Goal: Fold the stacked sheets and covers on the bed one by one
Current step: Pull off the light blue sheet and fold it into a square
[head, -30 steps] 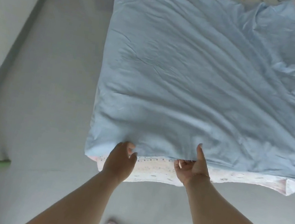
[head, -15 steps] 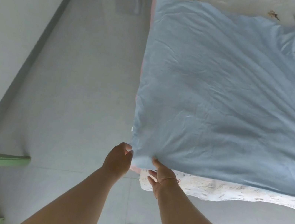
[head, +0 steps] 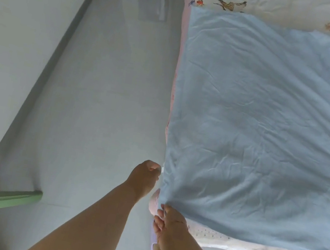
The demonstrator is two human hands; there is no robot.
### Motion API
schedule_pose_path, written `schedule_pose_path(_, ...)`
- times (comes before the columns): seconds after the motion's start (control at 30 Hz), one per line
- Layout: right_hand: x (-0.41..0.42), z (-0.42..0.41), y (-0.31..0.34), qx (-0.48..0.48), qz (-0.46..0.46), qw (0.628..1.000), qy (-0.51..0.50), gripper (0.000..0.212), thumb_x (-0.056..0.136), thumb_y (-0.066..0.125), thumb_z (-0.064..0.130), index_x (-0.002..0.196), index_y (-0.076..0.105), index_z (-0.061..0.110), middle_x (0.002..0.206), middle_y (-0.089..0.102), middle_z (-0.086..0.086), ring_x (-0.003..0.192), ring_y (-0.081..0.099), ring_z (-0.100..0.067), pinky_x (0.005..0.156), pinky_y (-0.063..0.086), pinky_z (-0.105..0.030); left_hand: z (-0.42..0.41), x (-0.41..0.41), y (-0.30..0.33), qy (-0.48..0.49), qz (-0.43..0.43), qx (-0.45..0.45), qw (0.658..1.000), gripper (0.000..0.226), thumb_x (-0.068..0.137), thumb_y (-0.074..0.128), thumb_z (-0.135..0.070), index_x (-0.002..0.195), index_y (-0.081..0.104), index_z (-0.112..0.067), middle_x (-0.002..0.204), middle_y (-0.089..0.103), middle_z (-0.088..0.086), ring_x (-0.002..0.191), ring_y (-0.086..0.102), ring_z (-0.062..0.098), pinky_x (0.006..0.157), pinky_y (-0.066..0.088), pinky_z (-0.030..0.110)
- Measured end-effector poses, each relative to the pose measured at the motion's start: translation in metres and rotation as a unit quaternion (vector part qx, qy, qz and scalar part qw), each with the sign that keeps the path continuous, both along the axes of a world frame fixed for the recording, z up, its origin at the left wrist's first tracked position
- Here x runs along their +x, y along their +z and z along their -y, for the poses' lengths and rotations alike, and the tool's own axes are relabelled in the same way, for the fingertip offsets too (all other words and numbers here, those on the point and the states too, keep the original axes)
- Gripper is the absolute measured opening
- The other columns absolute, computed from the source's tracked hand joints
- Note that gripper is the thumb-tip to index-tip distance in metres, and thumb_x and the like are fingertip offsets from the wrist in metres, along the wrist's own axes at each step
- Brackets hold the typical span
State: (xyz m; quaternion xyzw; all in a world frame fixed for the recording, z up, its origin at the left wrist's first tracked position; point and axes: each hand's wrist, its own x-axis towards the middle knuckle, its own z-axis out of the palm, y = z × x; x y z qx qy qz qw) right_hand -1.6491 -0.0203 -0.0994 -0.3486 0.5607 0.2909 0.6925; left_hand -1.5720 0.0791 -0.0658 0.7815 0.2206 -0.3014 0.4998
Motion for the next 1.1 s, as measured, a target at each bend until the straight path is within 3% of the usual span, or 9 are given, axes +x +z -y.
schedule_pose_path(0.07, 0.01, -0.003, -0.003, -0.008, -0.031, 0.999, -0.027, 0.02, 0.099, 0.045, 0.018, 0.082, 0.053, 0.011, 0.072, 0.047, -0.003, 0.05, 0.04, -0.014, 0.055, 0.033, -0.026, 0.004, 0.032, 0.004, -0.01, 0.002, -0.022, 1.0, 0.012, 0.094, 0.049, -0.019, 0.102, 0.059, -0.021, 0.109, 0.065, 0.004, 0.106, 0.061, 0.023, 0.098, 0.049, 0.045)
schedule_pose_path(0.23, 0.065, -0.014, 0.01, 0.0, -0.028, 0.988, -0.15, 0.022, 0.099, 0.046, 0.031, 0.097, 0.055, 0.011, 0.075, 0.053, -0.007, 0.053, 0.043, -0.016, 0.055, 0.036, -0.026, 0.033, 0.105, 0.009, -0.054, -0.031, -0.064, 0.996, 0.033, 0.097, 0.049, -0.021, 0.129, 0.053, -0.018, 0.126, 0.056, 0.005, 0.118, 0.055, 0.02, 0.106, 0.043, 0.043)
schedule_pose_path(0.33, 0.117, -0.014, 0.024, 0.016, 0.006, 0.969, -0.246, 0.032, 0.094, 0.052, 0.042, 0.107, 0.055, 0.014, 0.087, 0.061, -0.009, 0.069, 0.054, -0.019, 0.06, 0.042, -0.03, 0.044, 0.139, 0.015, -0.077, -0.041, -0.08, 0.993, 0.035, 0.1, 0.047, -0.023, 0.134, 0.051, -0.017, 0.12, 0.054, 0.003, 0.108, 0.053, 0.017, 0.104, 0.044, 0.038)
schedule_pose_path(0.4, 0.146, -0.009, 0.026, 0.016, 0.004, 0.962, -0.273, 0.041, 0.092, 0.054, 0.048, 0.11, 0.055, 0.012, 0.093, 0.063, -0.01, 0.079, 0.058, -0.021, 0.071, 0.045, -0.034, 0.045, 0.16, 0.014, -0.076, -0.05, -0.088, 0.992, 0.037, 0.102, 0.045, -0.026, 0.137, 0.048, -0.017, 0.12, 0.052, 0.001, 0.106, 0.05, 0.016, 0.101, 0.042, 0.036)
schedule_pose_path(0.47, 0.165, -0.004, 0.026, 0.034, -0.008, 0.959, -0.281, 0.051, 0.089, 0.055, 0.054, 0.112, 0.054, 0.009, 0.098, 0.064, -0.01, 0.085, 0.059, -0.021, 0.081, 0.044, -0.037, 0.044, 0.175, 0.011, -0.076, -0.061, -0.089, 0.991, 0.038, 0.102, 0.044, -0.027, 0.138, 0.047, -0.018, 0.122, 0.051, 0.001, 0.108, 0.05, 0.016, 0.099, 0.043, 0.035)
schedule_pose_path(0.63, 0.193, -0.008, 0.02, 0.071, -0.05, 0.931, -0.355, 0.07, 0.077, 0.064, 0.061, 0.113, 0.046, 0.005, 0.101, 0.064, -0.013, 0.094, 0.06, -0.024, 0.084, 0.045, -0.038, 0.045, 0.212, -0.004, -0.086, -0.079, -0.101, 0.988, 0.034, 0.102, 0.044, -0.025, 0.135, 0.052, -0.023, 0.124, 0.052, -0.001, 0.116, 0.052, 0.018, 0.1, 0.044, 0.035)
schedule_pose_path(0.73, 0.202, -0.01, 0.013, 0.059, -0.053, 0.895, -0.439, 0.07, 0.075, 0.069, 0.057, 0.116, 0.049, 0.003, 0.098, 0.062, -0.01, 0.097, 0.059, -0.024, 0.085, 0.045, -0.037, 0.05, 0.23, -0.014, -0.096, -0.077, -0.108, 0.986, 0.031, 0.101, 0.045, -0.022, 0.13, 0.055, -0.027, 0.121, 0.055, -0.003, 0.115, 0.053, 0.02, 0.094, 0.045, 0.033)
schedule_pose_path(0.87, 0.216, -0.017, 0.006, 0.011, -0.067, 0.84, -0.538, 0.064, 0.075, 0.074, 0.048, 0.117, 0.06, 0.002, 0.085, 0.059, -0.004, 0.074, 0.055, -0.016, 0.083, 0.045, -0.033, 0.049, 0.252, -0.027, -0.104, -0.059, -0.118, 0.986, 0.026, 0.095, 0.05, -0.018, 0.109, 0.062, -0.037, 0.122, 0.059, -0.002, 0.111, 0.057, 0.021, 0.081, 0.048, 0.029)
schedule_pose_path(1.1, 0.225, -0.019, -0.002, 0.013, -0.002, 0.674, -0.738, 0.049, 0.07, 0.081, 0.039, 0.108, 0.062, 0.016, 0.087, 0.062, 0.003, 0.074, 0.058, -0.01, 0.064, 0.048, -0.022, 0.041, 0.281, -0.041, -0.139, -0.098, -0.206, 0.964, 0.03, 0.092, 0.054, -0.002, 0.101, 0.065, -0.029, 0.122, 0.063, 0.006, 0.11, 0.062, 0.026, 0.086, 0.052, 0.035)
